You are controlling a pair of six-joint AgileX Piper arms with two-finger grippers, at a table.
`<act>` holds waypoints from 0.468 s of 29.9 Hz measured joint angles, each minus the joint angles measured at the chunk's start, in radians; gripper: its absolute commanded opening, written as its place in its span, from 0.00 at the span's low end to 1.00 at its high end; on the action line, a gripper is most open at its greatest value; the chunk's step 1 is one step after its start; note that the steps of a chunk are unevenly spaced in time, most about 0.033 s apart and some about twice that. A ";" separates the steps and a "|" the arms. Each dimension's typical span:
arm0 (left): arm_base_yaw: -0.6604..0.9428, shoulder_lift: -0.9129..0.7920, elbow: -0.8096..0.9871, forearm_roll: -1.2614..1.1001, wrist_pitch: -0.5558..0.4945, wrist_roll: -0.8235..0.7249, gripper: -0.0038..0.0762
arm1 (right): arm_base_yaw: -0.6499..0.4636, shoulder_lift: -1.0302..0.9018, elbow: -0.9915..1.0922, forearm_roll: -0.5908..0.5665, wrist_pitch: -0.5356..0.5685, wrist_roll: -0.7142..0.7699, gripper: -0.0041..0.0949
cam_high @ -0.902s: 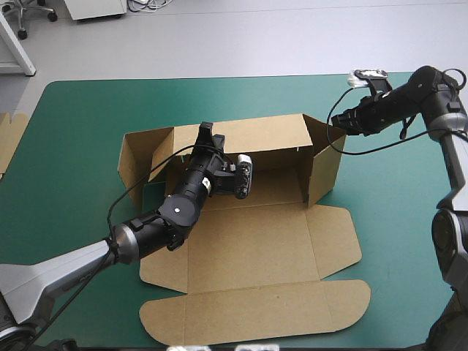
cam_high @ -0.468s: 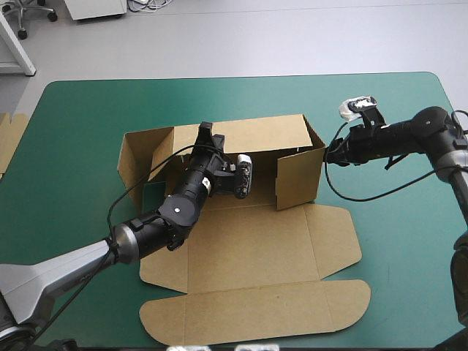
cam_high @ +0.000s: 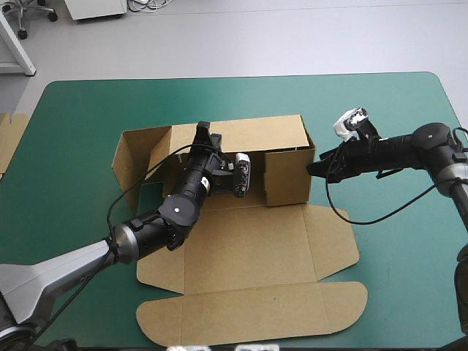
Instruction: Fold the box
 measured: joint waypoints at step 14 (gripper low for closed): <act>0.000 0.000 0.000 -0.004 0.001 0.000 0.04 | 0.082 0.001 0.000 -0.033 -0.088 -0.038 0.64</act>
